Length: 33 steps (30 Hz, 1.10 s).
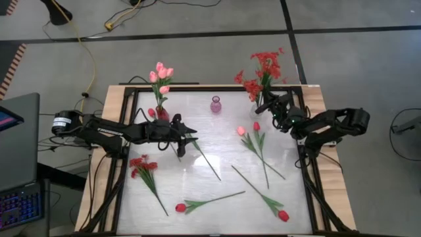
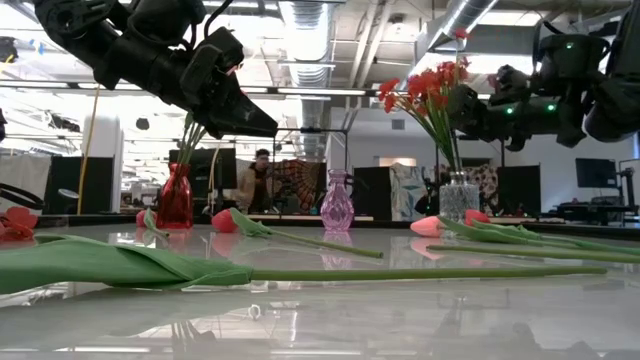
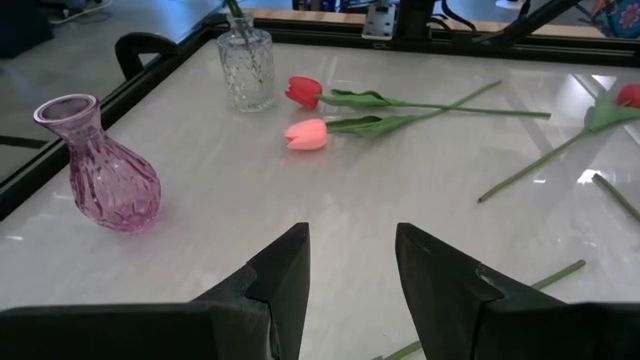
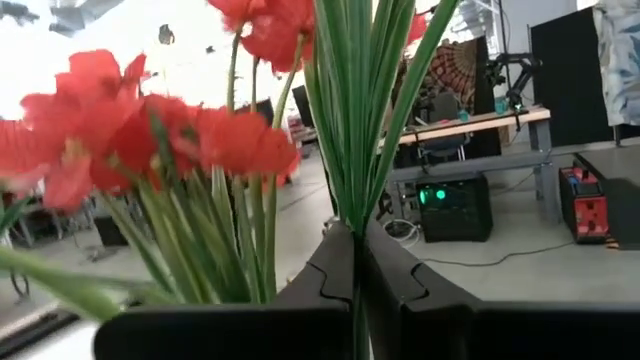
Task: Sort flowers into vase by color
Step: Put the red flowers into the transparent vase
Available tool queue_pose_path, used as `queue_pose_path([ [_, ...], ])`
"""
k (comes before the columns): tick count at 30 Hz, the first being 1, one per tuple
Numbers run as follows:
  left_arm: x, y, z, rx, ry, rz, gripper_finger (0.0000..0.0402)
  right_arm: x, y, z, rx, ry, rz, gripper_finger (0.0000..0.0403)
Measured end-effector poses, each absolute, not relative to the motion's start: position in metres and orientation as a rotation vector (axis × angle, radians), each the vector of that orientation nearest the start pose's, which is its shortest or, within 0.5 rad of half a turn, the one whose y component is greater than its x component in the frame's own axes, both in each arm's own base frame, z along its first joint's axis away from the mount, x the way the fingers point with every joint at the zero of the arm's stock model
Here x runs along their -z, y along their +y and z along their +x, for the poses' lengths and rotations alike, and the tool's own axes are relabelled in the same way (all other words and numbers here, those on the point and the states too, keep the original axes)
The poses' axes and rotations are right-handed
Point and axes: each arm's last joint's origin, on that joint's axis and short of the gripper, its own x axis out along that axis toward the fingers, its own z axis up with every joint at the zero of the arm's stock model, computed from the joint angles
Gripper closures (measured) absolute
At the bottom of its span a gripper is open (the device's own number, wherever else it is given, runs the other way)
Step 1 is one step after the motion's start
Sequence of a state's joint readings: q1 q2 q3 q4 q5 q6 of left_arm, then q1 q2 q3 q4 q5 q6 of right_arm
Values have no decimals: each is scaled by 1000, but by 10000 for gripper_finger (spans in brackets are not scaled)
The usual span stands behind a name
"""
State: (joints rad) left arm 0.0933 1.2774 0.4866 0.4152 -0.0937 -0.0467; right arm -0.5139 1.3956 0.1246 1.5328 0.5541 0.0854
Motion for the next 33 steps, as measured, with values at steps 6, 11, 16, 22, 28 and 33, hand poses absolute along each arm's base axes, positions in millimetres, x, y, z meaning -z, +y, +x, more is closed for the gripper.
queue_pose_path([
  [6,-189,26,247,-193,373,-46,263,-164,-105,165,1031,-225,69,372],
  [11,-189,26,247,-194,374,-45,263,-157,-102,167,1017,-153,68,372],
  [16,-189,26,247,-193,374,-45,263,-155,-99,169,1000,-120,68,372],
  [22,-189,26,247,-194,374,-46,263,-152,-97,171,986,-88,67,370],
  [28,-189,26,247,-194,373,-50,263,-151,-97,171,986,-83,74,362],
  [33,-189,26,247,-196,372,-56,263,-150,-97,171,986,-71,66,361],
])
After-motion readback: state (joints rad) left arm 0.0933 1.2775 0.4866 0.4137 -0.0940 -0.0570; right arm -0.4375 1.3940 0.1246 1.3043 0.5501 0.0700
